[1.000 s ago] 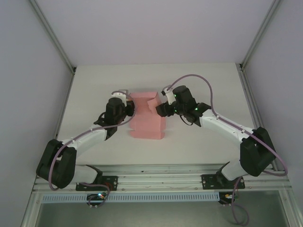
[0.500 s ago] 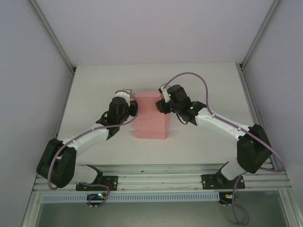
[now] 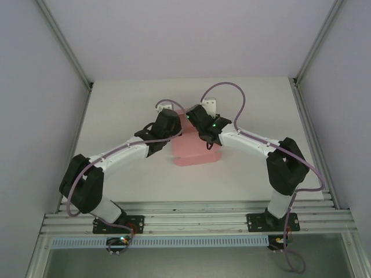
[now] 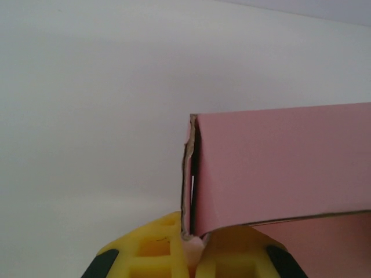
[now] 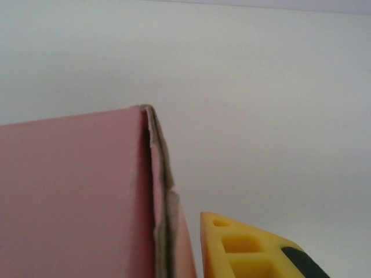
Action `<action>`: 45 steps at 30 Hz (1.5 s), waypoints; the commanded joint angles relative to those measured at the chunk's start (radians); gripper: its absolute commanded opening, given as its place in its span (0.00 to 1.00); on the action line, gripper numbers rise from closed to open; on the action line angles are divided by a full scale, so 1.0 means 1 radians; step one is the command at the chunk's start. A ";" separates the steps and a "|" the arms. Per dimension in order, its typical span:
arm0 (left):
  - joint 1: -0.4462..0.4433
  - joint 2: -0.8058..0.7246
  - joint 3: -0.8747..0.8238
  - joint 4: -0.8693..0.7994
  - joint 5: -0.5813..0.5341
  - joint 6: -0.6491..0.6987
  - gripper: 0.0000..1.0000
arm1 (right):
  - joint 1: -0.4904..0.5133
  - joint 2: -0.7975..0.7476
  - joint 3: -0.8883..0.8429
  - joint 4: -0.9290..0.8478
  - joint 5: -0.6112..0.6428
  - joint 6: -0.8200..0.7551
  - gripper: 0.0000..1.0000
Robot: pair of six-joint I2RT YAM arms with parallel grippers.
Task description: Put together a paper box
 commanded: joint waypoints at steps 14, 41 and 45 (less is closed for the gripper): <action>0.063 -0.006 -0.002 -0.152 -0.202 0.042 0.00 | -0.102 -0.022 -0.057 -0.040 0.265 -0.018 0.16; 0.160 -0.064 -0.092 0.117 0.427 0.217 0.00 | -0.105 -0.460 -0.498 0.633 -0.635 -0.285 1.00; 0.175 -0.036 0.005 -0.062 0.549 0.392 0.00 | -0.116 -0.561 -0.552 0.576 -0.603 -0.254 1.00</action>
